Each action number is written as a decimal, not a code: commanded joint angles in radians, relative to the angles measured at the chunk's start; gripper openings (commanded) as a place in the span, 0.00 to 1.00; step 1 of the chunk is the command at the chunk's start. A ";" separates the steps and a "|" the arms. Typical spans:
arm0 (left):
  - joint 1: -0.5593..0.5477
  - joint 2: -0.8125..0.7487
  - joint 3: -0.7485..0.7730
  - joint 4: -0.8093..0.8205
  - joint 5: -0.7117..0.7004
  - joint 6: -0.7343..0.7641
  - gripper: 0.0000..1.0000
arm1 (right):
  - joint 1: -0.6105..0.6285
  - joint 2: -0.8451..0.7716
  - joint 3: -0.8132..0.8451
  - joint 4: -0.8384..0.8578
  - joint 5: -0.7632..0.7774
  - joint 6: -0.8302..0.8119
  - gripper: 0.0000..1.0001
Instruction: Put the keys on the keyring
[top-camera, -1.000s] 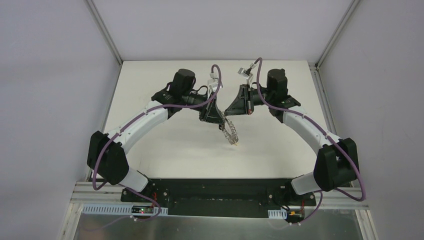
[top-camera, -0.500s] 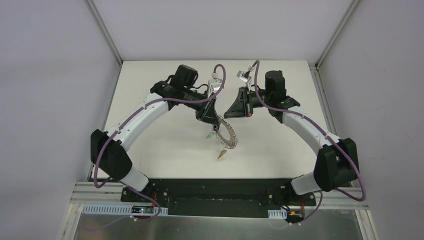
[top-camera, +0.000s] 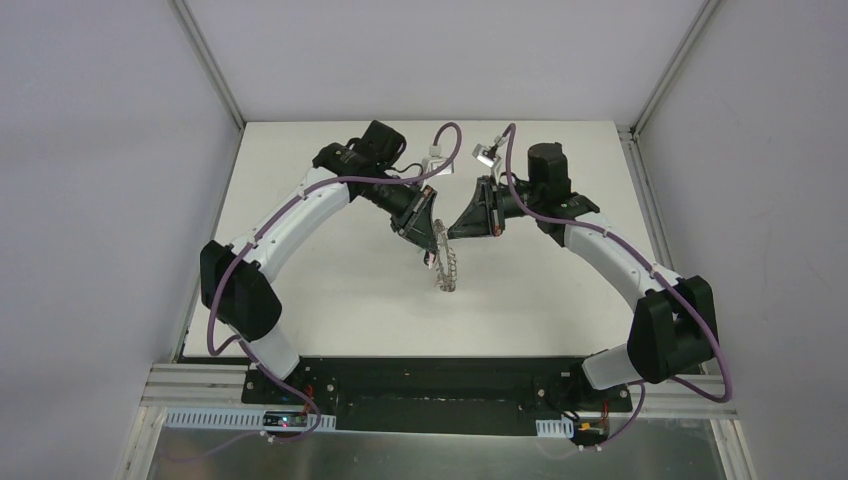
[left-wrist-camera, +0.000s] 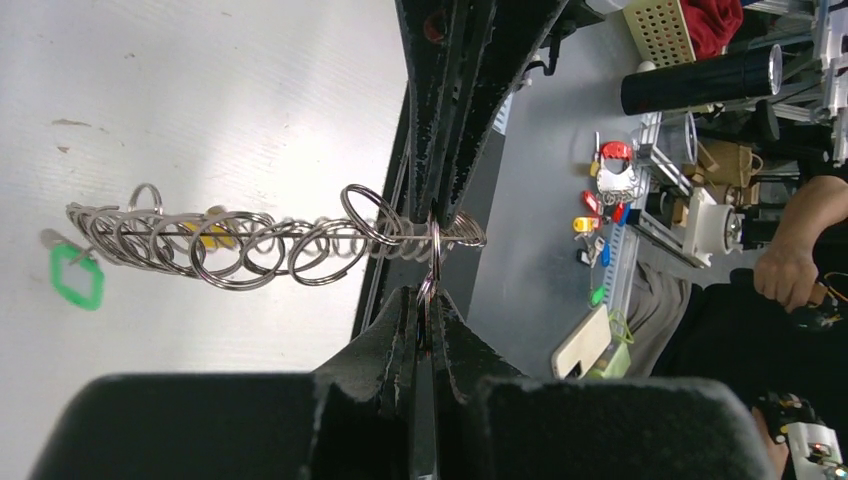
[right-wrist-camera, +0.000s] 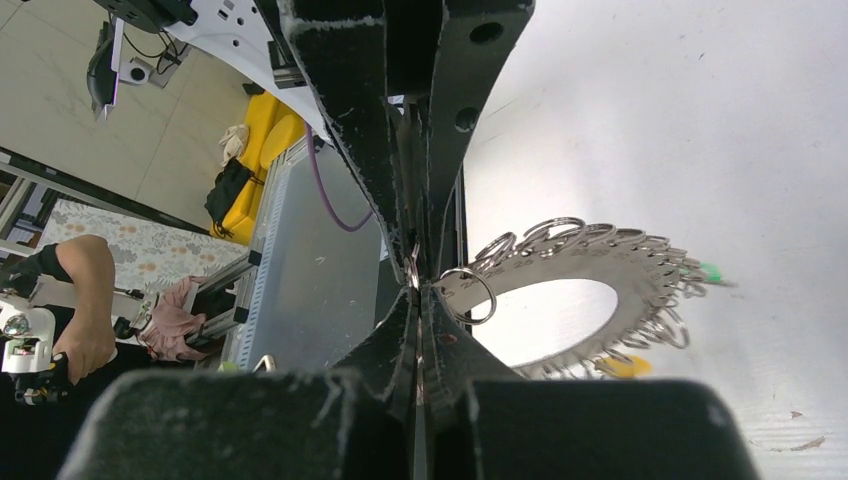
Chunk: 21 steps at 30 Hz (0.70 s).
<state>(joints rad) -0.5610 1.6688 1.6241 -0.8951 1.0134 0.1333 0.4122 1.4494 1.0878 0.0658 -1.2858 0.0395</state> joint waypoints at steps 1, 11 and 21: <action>0.008 -0.006 0.037 -0.064 0.070 -0.066 0.00 | -0.004 -0.039 0.011 0.017 0.022 -0.027 0.00; 0.011 0.057 0.073 -0.003 0.092 -0.195 0.00 | -0.064 -0.066 0.010 -0.046 0.076 -0.086 0.27; 0.009 0.353 0.465 0.073 0.141 -0.392 0.00 | -0.208 -0.166 0.014 -0.174 0.103 -0.164 0.53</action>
<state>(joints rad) -0.5610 1.9602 1.9522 -0.9043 1.0710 -0.1188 0.2497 1.3506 1.0878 -0.0769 -1.1839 -0.0772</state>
